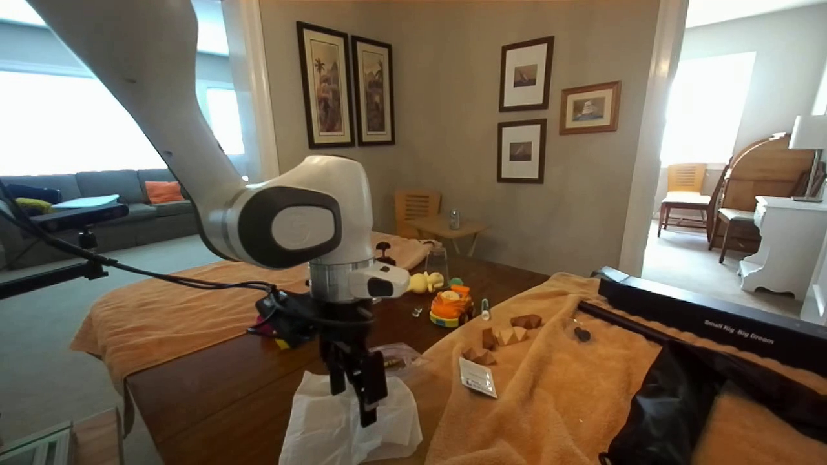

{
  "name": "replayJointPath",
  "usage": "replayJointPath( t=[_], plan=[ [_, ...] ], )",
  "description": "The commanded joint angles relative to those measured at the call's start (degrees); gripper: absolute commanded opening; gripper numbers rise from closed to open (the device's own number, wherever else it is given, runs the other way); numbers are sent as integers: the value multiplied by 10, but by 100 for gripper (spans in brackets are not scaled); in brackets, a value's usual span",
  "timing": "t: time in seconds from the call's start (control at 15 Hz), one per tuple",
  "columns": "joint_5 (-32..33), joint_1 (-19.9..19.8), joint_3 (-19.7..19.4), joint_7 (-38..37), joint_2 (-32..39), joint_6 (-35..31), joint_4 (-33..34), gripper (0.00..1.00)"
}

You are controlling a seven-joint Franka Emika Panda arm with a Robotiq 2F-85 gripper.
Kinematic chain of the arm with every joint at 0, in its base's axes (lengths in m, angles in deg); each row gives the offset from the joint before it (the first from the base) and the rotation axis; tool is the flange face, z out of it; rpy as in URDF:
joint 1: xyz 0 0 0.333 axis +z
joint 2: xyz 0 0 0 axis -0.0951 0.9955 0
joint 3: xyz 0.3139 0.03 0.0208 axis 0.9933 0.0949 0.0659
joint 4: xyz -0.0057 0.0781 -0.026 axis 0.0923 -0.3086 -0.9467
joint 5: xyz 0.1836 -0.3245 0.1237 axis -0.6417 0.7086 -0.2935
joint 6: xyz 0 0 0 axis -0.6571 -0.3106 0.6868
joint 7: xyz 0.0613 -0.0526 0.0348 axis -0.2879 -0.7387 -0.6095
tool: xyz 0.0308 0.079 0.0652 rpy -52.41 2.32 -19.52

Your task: Wipe the toy car with the white cloth

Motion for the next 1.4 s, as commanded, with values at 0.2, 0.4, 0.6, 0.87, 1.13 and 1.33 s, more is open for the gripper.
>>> replayJointPath(
  t=[0.2, 0.4, 0.6, 0.87, 1.13, 1.33],
  plan=[
    [-63, 14, 15, 102, 3, -78, -36, 100],
    [-63, 11, 12, 126, 11, -92, -39, 100],
    [-64, 9, 10, 141, 20, -100, -38, 94],
    [-59, 7, 6, 154, 32, -105, -36, 59],
    [-54, 4, 1, 160, 39, -104, -34, 72],
    [-49, 3, -2, 159, 44, -105, -33, 69]
  ],
)
